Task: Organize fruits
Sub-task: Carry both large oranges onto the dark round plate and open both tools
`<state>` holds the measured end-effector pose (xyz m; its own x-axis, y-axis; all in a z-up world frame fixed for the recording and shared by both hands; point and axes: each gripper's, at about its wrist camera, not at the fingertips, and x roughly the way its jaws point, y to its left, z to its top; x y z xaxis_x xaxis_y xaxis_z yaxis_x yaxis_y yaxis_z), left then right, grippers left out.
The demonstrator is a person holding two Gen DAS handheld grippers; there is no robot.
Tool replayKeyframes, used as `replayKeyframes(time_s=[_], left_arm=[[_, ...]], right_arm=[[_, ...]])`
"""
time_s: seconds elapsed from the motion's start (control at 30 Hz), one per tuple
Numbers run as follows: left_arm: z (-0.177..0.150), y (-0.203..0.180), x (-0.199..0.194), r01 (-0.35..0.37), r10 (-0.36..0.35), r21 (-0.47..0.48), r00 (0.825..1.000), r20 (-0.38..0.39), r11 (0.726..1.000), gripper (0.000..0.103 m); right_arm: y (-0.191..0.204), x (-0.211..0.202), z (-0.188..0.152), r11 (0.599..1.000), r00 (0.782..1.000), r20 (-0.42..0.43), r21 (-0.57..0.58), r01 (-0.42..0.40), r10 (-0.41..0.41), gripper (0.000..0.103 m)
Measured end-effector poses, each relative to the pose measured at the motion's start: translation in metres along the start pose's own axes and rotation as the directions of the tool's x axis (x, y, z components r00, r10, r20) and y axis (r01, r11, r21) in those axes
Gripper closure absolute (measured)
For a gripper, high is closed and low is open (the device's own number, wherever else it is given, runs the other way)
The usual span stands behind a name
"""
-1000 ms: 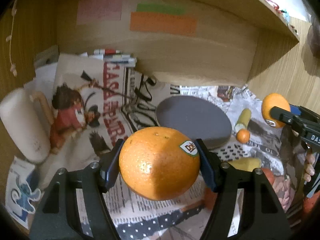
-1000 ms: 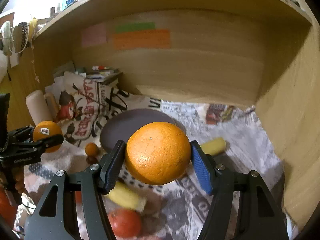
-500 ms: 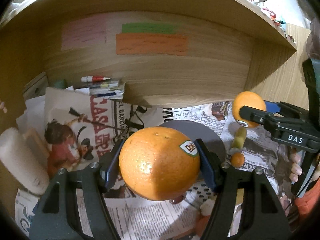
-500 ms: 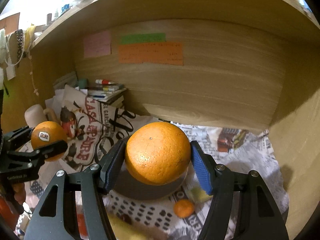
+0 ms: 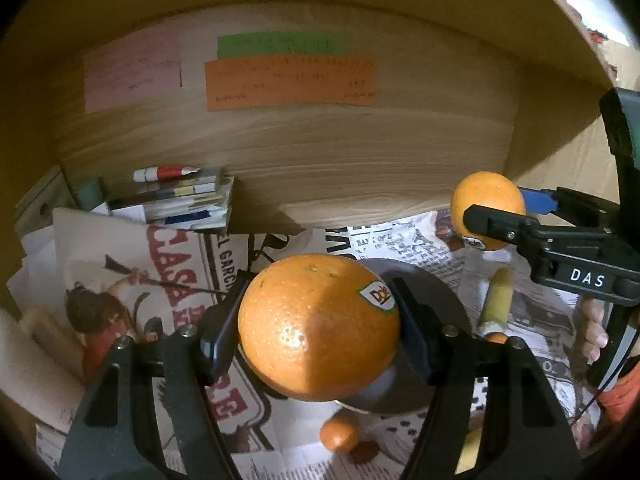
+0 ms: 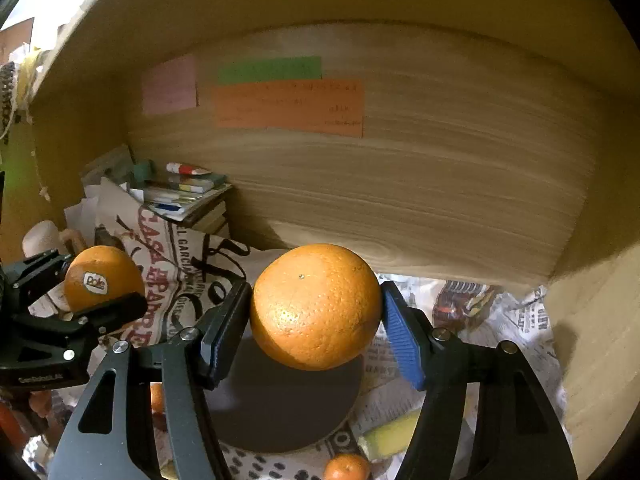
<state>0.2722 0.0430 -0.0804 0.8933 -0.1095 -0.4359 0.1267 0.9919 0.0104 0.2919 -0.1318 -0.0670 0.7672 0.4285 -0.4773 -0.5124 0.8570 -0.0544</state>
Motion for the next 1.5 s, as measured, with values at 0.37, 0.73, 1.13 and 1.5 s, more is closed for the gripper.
replayKeyframes(time_s=[0.37, 0.73, 1.13, 1.5], left_arm=[[0.006, 0.006, 0.049, 0.010, -0.011, -0.005, 0.995, -0.102, 1.000, 0.034], [-0.004, 0.011, 0.095, 0.046, -0.049, -0.020, 0.976, -0.210, 0.999, 0.034], [-0.021, 0.002, 0.127, 0.096, -0.089, 0.008, 0.951, -0.296, 0.995, 0.034], [-0.014, 0.001, 0.111, 0.092, -0.086, 0.016, 0.969, -0.230, 0.996, 0.011]], right_arm=[[-0.011, 0.037, 0.001, 1.000, 0.997, -0.072, 0.001, -0.010, 0.010, 0.041], [-0.016, 0.086, -0.017, 1.000, 0.973, -0.232, -0.006, -0.019, 0.017, 0.041], [-0.024, 0.119, -0.037, 0.996, 0.917, -0.391, 0.043, -0.073, 0.084, 0.040], [-0.028, 0.079, -0.022, 0.999, 0.958, -0.284, 0.015, -0.043, 0.046, 0.021]])
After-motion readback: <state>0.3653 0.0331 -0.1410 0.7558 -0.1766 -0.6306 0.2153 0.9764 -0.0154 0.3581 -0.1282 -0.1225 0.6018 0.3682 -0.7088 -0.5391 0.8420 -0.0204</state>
